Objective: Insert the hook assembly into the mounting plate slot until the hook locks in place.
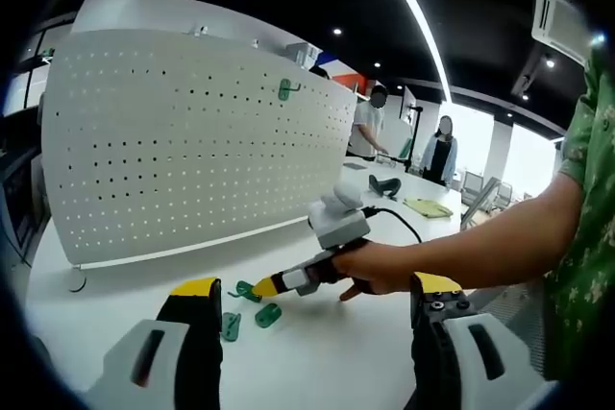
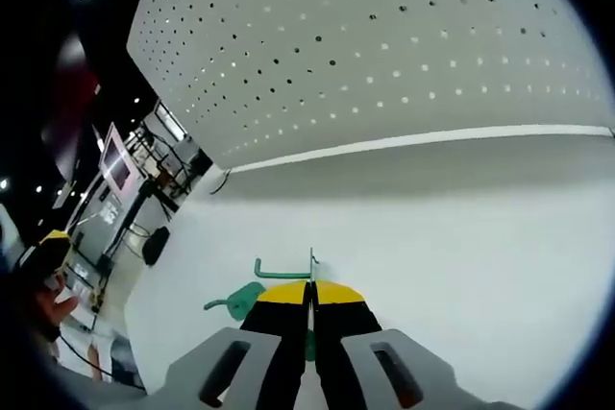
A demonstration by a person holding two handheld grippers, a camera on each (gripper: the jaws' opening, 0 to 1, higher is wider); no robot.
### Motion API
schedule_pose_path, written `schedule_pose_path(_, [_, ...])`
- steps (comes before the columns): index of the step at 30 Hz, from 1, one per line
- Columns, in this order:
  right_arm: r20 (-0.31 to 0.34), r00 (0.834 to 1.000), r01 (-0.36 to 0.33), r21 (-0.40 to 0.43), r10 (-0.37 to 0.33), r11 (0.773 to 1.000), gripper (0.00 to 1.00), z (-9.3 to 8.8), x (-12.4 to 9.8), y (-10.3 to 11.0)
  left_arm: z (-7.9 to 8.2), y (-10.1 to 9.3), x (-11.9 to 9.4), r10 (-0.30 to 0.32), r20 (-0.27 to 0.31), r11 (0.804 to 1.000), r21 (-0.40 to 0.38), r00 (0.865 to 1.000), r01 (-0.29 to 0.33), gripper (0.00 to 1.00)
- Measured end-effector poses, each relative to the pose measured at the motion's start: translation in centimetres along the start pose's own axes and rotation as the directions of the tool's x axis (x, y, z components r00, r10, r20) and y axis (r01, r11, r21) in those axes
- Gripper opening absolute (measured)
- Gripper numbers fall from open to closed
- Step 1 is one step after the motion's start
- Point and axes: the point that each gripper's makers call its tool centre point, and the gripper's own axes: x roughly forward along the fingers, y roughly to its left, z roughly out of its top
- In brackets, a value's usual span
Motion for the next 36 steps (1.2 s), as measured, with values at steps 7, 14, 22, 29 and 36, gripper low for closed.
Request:
schedule_pose_path(7, [0.02, 1.0, -0.017, 0.035, 0.016, 0.999, 0.0, 0.4, -0.8, -0.2, 0.2, -0.1, 0.1, -0.004, 0.004, 1.0, 0.004, 1.0, 0.004, 0.82])
schedule_pose_path(14, [0.054, 0.998, -0.04, 0.055, 0.037, 0.998, 0.0, 1.3, -2.2, 0.0, 0.5, -0.4, 0.1, -0.009, 0.007, 1.0, 0.011, 1.0, 0.009, 0.82])
schedule_pose_path(22, [0.102, 0.992, -0.085, 0.079, 0.077, 0.993, 0.0, 2.4, -4.0, 0.8, 0.5, -0.6, 0.1, -0.013, 0.002, 1.0, 0.015, 1.0, 0.013, 0.82])
schedule_pose_path(29, [0.129, 0.983, -0.141, 0.087, 0.129, 0.986, 0.0, 3.1, -5.7, 2.1, 0.1, -0.5, 0.3, -0.01, -0.004, 1.0, 0.01, 1.0, 0.01, 0.82])
schedule_pose_path(36, [0.156, 0.972, -0.187, 0.078, 0.173, 0.979, 0.0, 3.7, -7.7, 3.5, -0.2, -0.1, 0.4, -0.001, -0.015, 1.0, 0.008, 1.0, 0.001, 0.81])
